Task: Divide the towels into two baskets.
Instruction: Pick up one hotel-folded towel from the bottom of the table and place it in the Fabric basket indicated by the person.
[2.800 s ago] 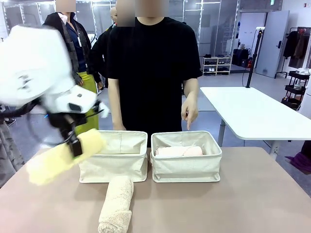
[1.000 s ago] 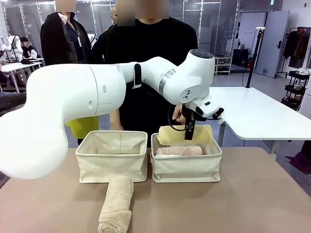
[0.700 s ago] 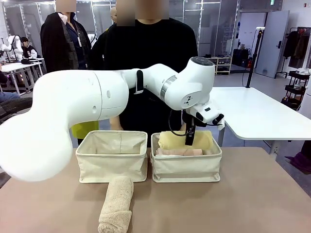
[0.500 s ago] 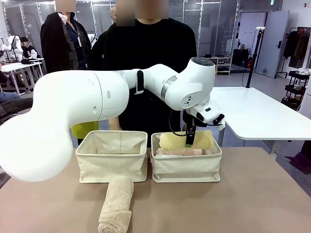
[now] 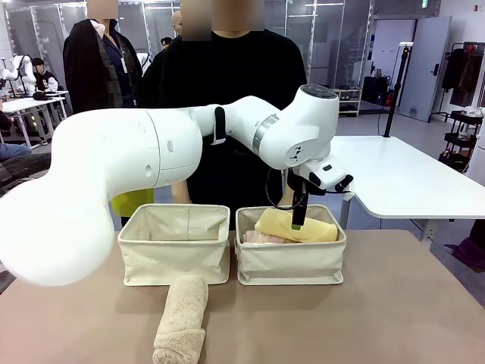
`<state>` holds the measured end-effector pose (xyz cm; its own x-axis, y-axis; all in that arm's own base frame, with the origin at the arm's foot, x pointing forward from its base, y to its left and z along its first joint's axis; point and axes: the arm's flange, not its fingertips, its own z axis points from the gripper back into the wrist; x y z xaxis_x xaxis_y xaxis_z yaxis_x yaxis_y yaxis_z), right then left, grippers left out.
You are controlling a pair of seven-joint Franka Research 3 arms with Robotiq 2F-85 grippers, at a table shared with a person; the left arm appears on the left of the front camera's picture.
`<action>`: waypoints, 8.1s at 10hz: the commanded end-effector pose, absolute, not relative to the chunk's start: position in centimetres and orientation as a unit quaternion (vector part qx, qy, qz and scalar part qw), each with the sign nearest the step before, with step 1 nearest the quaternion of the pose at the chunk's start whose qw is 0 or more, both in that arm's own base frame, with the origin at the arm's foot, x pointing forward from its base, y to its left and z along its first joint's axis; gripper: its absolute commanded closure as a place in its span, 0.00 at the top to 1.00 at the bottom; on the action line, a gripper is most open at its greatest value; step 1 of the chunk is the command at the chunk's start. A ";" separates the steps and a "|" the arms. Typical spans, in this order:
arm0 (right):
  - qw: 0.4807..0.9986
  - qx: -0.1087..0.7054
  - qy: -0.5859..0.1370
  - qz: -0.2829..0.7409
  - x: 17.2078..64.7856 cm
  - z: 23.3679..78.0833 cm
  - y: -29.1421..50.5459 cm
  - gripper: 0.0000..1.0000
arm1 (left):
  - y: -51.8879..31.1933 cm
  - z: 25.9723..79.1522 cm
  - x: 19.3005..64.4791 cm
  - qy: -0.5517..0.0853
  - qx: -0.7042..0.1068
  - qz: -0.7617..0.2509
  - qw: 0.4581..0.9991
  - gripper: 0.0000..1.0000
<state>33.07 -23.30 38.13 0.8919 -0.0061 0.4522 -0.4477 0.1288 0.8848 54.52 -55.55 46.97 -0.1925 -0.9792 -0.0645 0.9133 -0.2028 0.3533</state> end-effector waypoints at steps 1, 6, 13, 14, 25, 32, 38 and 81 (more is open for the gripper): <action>0.730 0.642 -0.176 0.153 32.9 38.3 -23.2 1.00 | -56.4 47.8 55.1 -0.106 0.144 -0.768 0.615 1.00; 0.730 0.642 -0.176 0.153 32.9 38.3 -23.2 1.00 | -55.6 47.0 54.4 -0.118 0.139 -0.763 0.620 1.00; 0.730 0.642 -0.176 0.153 32.9 38.3 -23.2 1.00 | -55.6 47.0 54.4 -0.118 0.139 -0.763 0.620 1.00; 0.730 0.642 -0.176 0.153 32.9 38.3 -23.2 1.00 | -55.6 47.0 54.4 -0.118 0.139 -0.763 0.620 1.00; 0.730 0.642 -0.176 0.153 32.9 38.3 -23.2 1.00 | -27.1 53.7 41.3 -0.190 -0.159 -0.488 0.837 1.00; 0.730 0.642 -0.176 0.153 32.9 38.3 -23.2 1.00 | -7.5 49.9 32.9 -0.252 -0.373 -0.326 0.831 1.00; 0.730 0.642 -0.176 0.153 32.9 38.3 -23.2 1.00 | 2.4 45.7 25.5 -0.270 -0.427 -0.211 0.837 1.00; 0.730 0.642 -0.176 0.153 32.9 38.3 -23.2 1.00 | 12.8 53.7 33.0 -0.041 -0.516 -0.139 0.844 1.00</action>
<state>33.06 -23.30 38.14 0.8918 -0.0060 0.4524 -0.4480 0.1286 0.8847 33.39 16.10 52.57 0.9527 -0.1604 0.2583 0.2998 0.3536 -0.8860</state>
